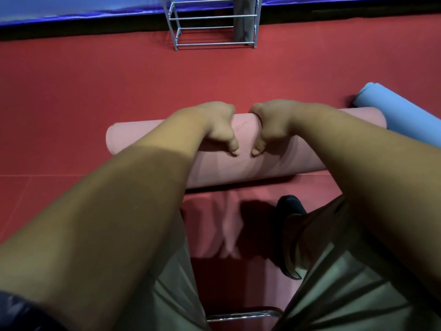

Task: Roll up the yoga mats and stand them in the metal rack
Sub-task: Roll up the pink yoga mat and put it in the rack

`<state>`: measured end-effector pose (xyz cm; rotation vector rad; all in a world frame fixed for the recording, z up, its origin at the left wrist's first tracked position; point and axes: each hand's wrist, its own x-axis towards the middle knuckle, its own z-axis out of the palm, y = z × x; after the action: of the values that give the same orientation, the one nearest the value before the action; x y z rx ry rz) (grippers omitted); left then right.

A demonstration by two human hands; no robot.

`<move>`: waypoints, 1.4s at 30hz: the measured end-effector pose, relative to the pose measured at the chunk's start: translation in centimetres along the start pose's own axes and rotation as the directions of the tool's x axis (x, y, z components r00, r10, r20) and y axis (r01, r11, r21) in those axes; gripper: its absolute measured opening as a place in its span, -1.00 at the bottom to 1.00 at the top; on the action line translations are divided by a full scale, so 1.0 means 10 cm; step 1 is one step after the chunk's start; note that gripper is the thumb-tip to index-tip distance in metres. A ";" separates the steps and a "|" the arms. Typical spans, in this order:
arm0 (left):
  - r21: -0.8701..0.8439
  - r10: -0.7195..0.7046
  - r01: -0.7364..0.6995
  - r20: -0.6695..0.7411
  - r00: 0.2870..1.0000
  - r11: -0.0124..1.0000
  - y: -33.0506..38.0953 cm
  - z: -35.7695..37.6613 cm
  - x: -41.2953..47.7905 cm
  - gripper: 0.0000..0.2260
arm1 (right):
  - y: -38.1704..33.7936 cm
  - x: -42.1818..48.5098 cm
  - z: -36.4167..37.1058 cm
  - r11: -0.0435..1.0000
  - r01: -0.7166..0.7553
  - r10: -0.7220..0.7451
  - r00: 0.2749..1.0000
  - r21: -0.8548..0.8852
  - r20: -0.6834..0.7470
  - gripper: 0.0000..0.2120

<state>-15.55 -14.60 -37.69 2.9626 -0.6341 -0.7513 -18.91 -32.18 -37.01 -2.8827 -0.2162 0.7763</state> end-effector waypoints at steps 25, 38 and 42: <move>0.019 0.009 -0.008 -0.040 0.999 1.000 0.02 -0.06 -0.03 -0.20 | -0.02 0.02 -0.01 0.997 -0.076 0.074 0.996 -0.035 -0.045 -0.04; 0.179 0.071 -0.050 -0.114 0.991 0.983 0.08 0.03 -0.04 -0.12 | 0.13 0.08 0.01 0.996 -0.058 0.058 0.998 0.073 0.005 -0.32; 0.133 0.045 -0.035 -0.076 0.996 0.991 0.04 0.01 -0.03 -0.25 | 0.10 0.10 0.04 0.999 -0.021 0.021 1.000 0.030 0.000 -0.06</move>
<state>-15.98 -14.81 -37.54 3.0691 -0.7637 -0.6094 -18.18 -32.91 -38.04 -2.8619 -0.1729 0.7758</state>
